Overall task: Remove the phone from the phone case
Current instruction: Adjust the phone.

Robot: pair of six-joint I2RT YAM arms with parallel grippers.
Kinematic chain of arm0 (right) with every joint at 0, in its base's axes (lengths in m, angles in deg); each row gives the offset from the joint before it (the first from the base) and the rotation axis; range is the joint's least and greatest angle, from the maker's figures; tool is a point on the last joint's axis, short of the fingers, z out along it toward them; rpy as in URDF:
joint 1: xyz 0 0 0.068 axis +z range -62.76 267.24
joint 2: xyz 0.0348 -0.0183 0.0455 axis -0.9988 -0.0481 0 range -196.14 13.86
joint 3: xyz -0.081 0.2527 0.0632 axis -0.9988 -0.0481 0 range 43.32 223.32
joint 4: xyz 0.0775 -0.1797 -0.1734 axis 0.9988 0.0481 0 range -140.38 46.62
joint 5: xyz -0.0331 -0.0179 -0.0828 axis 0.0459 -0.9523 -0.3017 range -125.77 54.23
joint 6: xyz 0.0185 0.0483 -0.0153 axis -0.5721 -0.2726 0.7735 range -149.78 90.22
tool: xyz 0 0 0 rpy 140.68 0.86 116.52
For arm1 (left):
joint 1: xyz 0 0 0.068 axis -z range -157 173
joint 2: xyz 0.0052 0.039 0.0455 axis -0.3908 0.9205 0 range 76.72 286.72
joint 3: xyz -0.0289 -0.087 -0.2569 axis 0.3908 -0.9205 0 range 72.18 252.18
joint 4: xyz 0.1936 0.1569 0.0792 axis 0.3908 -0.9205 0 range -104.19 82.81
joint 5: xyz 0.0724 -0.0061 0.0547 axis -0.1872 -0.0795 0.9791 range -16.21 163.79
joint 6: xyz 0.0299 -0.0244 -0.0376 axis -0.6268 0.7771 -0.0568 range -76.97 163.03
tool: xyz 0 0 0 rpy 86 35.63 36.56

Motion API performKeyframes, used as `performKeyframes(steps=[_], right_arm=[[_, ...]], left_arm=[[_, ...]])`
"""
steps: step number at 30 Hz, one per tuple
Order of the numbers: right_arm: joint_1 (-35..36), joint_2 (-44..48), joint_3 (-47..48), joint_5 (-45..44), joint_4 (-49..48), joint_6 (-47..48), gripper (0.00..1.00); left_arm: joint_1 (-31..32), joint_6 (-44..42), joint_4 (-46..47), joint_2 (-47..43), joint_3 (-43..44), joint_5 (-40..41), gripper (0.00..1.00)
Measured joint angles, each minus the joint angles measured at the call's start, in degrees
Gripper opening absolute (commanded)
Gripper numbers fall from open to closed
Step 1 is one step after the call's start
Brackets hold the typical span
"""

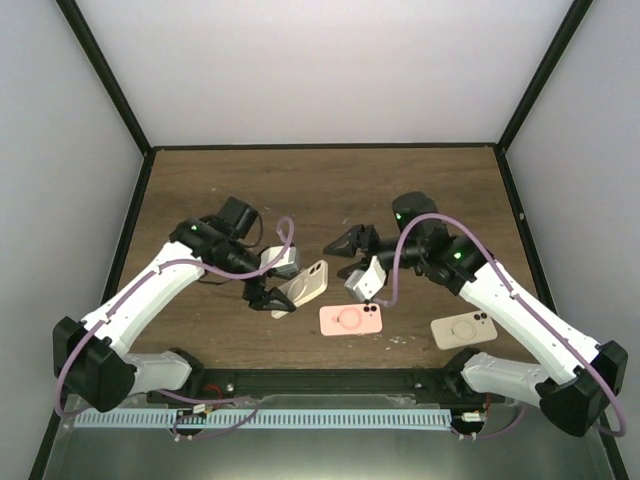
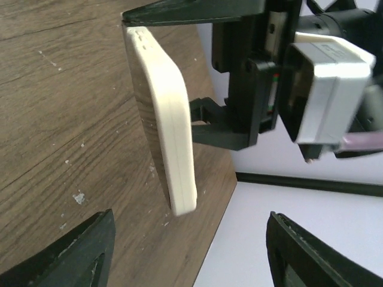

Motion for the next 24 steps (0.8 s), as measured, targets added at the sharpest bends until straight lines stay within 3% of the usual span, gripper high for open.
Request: performKeyframes(steps=[7, 15, 18, 24], right_arm=[[5.38, -3.52, -0.02, -6.73, 1.49, 5.25, 0.55], [8.85, -6.05, -0.02, -12.28, 2.21, 6.99, 0.23], [8.87, -6.58, -0.02, -13.57, 2.34, 7.5, 0.16], [9.07, -6.84, 0.0, -14.97, 2.84, 6.16, 0.01]], left_arm=[[2.75, 0.26, 0.44, 0.13, -0.11, 0.09, 0.56], [4.09, 0.57, 0.48, 2.25, -0.11, 0.11, 0.56], [4.09, 0.68, 0.66, 2.6, -0.13, 0.72, 0.56], [4.48, 1.25, 2.86, 2.6, -1.14, 2.36, 0.76]])
